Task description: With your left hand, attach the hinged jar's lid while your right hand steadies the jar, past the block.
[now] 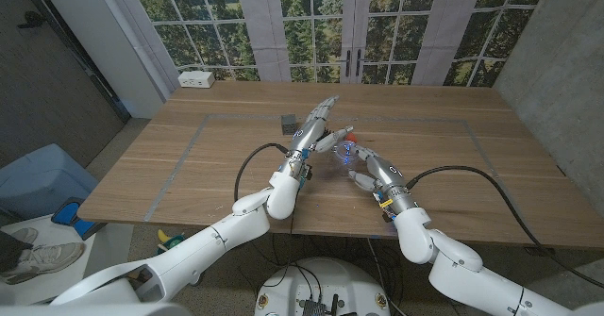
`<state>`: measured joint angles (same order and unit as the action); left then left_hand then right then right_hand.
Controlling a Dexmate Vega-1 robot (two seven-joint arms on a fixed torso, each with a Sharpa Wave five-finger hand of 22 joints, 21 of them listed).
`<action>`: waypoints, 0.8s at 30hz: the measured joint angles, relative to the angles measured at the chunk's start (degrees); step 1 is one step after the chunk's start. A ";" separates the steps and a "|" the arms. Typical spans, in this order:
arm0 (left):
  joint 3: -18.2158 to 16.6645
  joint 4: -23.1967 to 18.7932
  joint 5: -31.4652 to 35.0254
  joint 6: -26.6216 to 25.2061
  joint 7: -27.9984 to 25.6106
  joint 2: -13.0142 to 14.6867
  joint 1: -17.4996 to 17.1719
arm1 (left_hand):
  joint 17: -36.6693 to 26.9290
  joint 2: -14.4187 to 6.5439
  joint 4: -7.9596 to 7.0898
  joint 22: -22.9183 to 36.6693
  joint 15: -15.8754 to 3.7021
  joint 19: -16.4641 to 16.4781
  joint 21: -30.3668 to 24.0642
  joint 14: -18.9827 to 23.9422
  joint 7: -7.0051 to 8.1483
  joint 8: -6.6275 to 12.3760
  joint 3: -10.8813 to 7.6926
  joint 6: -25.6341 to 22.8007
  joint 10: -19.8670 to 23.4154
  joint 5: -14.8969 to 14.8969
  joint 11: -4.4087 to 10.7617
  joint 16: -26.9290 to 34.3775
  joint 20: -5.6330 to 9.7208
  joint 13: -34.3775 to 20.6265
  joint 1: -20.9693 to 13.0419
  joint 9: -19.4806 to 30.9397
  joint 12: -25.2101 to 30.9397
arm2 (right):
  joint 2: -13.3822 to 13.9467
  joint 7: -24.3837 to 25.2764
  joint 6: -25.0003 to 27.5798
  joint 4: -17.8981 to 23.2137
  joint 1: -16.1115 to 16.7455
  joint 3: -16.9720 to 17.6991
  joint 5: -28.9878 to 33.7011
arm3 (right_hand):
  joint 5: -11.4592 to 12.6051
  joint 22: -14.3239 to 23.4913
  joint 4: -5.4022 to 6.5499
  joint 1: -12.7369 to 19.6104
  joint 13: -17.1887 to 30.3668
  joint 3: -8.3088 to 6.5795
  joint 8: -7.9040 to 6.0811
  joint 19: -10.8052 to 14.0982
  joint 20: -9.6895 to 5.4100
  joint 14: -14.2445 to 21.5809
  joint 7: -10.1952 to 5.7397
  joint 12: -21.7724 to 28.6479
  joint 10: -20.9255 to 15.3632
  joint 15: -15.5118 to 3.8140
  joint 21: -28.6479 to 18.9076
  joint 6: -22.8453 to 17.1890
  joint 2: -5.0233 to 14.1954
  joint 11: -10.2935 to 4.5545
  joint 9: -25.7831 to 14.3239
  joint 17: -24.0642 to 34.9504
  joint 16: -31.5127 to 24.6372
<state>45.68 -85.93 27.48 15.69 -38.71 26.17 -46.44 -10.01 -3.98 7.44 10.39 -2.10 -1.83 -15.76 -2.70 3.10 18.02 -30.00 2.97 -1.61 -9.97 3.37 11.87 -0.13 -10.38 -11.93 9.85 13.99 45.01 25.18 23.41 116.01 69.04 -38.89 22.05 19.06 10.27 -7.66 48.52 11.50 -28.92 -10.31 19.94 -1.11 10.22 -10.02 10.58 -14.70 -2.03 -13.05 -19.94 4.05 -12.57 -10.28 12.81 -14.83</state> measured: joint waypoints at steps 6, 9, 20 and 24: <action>-1.39 1.27 -2.39 4.56 0.17 -0.17 -0.44 | -0.27 -3.77 -3.65 0.00 0.29 1.60 0.00 1.04 -0.02 -0.31 -0.54 -3.65 2.15 -0.22 1.15 -0.18 0.79 0.22 3.24 -0.26 -0.22 | -0.02 0.19 -0.46 0.17 0.07 0.43 0.54 | -0.22 0.01 0.06 -0.58 -0.07 0.55 0.00 0.41 0.41 -0.32 0.22 0.00 0.30 -0.32 0.00 0.21 0.48 0.30 0.04 0.16 0.00; -2.36 1.88 -3.45 6.47 0.41 -0.36 -0.84 | -0.27 -3.17 -4.88 0.01 0.36 2.33 0.00 1.59 -0.09 -0.73 -0.86 -4.68 3.08 -0.39 1.49 -0.34 1.52 0.27 4.19 -0.26 -0.25 | -0.02 0.36 -0.86 0.30 0.16 0.70 0.83 | -0.43 0.01 0.25 -0.59 -0.11 0.71 0.01 0.41 0.41 -0.32 0.22 -0.01 0.47 -0.32 0.00 0.21 0.48 0.47 0.04 0.16 0.00; -5.68 2.57 -6.82 10.84 2.18 -0.98 -2.61 | -0.11 -2.13 -8.14 0.01 0.36 3.50 0.00 2.20 -0.34 -2.35 -2.12 -6.16 4.07 -0.89 2.46 -0.67 2.07 0.26 6.41 -0.26 -0.91 | 0.29 1.48 -3.62 0.48 0.84 2.16 1.10 | -5.52 0.00 5.17 -12.42 0.06 7.21 -0.56 0.09 0.72 -0.61 3.90 0.24 -1.06 0.00 0.41 -2.26 -0.48 3.50 -0.08 0.94 0.01; -6.54 2.48 -7.44 11.15 2.69 -1.13 -3.22 | -0.11 -2.13 -8.38 0.01 0.36 3.50 0.00 2.20 -0.34 -2.78 -2.35 -6.16 4.07 -0.89 2.46 -0.67 2.07 0.26 6.41 -0.26 -1.13 | 0.49 2.34 -6.06 -0.10 1.22 2.97 0.80 | -7.20 0.00 6.99 -16.02 0.23 9.03 -0.78 -0.14 0.95 -0.60 5.44 0.28 -3.23 0.02 0.41 -3.80 1.13 5.67 -0.43 1.46 -0.19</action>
<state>39.14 -83.45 20.03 26.84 -36.02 25.05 -49.66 -10.12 -6.11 -0.94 10.40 -1.74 1.67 -15.76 -0.50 2.76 15.24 -32.35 -3.19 2.45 -10.85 5.82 11.20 1.94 -10.12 -5.52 9.59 12.86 45.50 27.51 17.34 115.92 70.27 -35.92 22.85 11.85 10.27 -0.67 32.50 11.74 -19.89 -11.09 19.80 -0.16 9.62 -4.58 10.85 -17.93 -2.01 -12.64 -23.73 5.18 -6.90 -10.70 14.28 -15.03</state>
